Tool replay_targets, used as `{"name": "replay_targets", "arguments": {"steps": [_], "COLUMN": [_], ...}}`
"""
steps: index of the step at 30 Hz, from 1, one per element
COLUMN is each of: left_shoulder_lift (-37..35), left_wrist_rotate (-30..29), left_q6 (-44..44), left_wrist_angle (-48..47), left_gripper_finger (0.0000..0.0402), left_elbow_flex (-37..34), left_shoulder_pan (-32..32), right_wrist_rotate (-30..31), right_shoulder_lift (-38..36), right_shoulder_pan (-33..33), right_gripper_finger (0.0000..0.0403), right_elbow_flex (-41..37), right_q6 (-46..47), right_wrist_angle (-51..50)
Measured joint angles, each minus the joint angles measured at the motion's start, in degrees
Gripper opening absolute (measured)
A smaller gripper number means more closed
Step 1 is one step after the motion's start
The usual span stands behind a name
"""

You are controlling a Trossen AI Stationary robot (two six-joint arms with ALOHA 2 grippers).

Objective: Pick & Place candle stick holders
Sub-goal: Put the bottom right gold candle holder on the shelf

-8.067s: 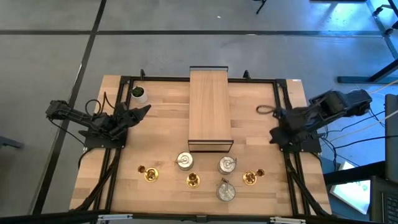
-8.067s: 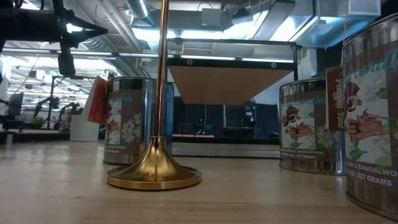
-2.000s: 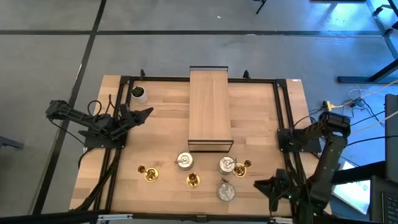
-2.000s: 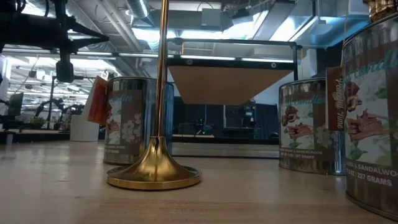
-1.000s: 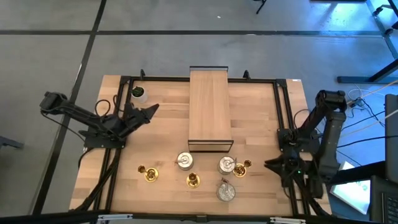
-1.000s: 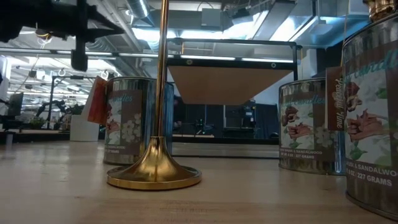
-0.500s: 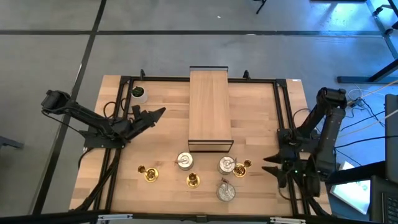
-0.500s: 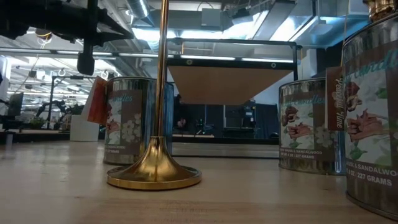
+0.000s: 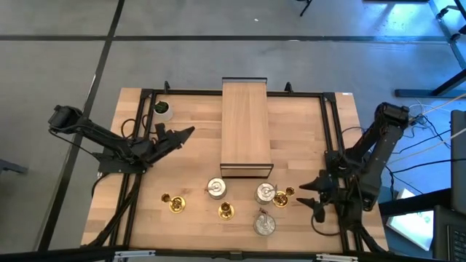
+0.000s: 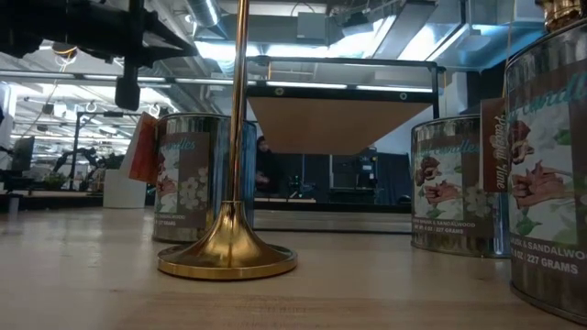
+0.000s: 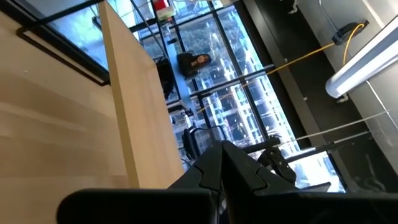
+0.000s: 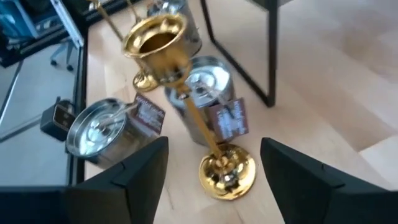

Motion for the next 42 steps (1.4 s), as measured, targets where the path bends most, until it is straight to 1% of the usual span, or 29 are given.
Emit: {"name": "replay_targets", "arguments": {"steps": [2,4,8,12,17,21,23,28,31,37,42], "left_shoulder_lift": [0.0,-0.02,-0.02,-0.02,-0.02,-0.04,-0.04,-0.04,-0.04,-0.04,-0.04], "left_wrist_rotate": [0.48,0.76,0.76,1.02,2.37,3.15,3.5,3.6,3.99,5.13,5.22], "left_q6": [-0.28,-0.5,-0.6,-0.63,-0.63,-1.03,-1.27,-1.47,-1.89,-2.07,-1.02], "left_wrist_angle": [0.02,0.0,0.02,0.04,0.07,0.09,0.09,0.09,0.11,0.43,2.17], "left_gripper_finger": [0.0001,0.0001,0.0001,0.0001,0.0001,0.0001,0.0001,0.0001,0.0001,0.0001,0.0001], "left_elbow_flex": [0.0,0.0,0.0,0.0,-0.02,-0.02,-0.02,-0.02,-0.02,-0.02,-0.04], "left_shoulder_pan": [0.0,0.0,0.0,0.0,0.0,0.0,0.0,0.0,0.02,0.0,0.0], "right_wrist_rotate": [-1.53,-1.65,-1.65,-2.96,-3.11,-2.6,-3.04,-4.13,-4.1,-4.06,-4.98], "right_shoulder_lift": [0.06,0.06,0.14,1.38,2.9,2.97,2.97,3.61,3.61,3.61,3.61], "right_shoulder_pan": [-1.34,-2.32,-3.66,-4.65,-5.63,-5.79,-6.33,-7.91,-8.84,-10.65,-11.59], "right_gripper_finger": [0.0257,0.0256,0.0256,0.0256,0.0256,0.0256,0.0256,0.0256,0.0255,0.0237,0.0209], "right_elbow_flex": [0.0,0.0,0.0,-0.11,-1.74,-2.48,-3.72,-7.09,-7.43,-7.49,-7.5], "right_q6": [-3.09,-5.91,-8.86,-9.09,-9.44,-9.9,-10.99,-15.72,-17.65,-20.88,-21.53], "right_wrist_angle": [2.86,4.85,5.21,6.17,13.33,13.92,16.77,27.98,29.82,29.86,30.38]}}
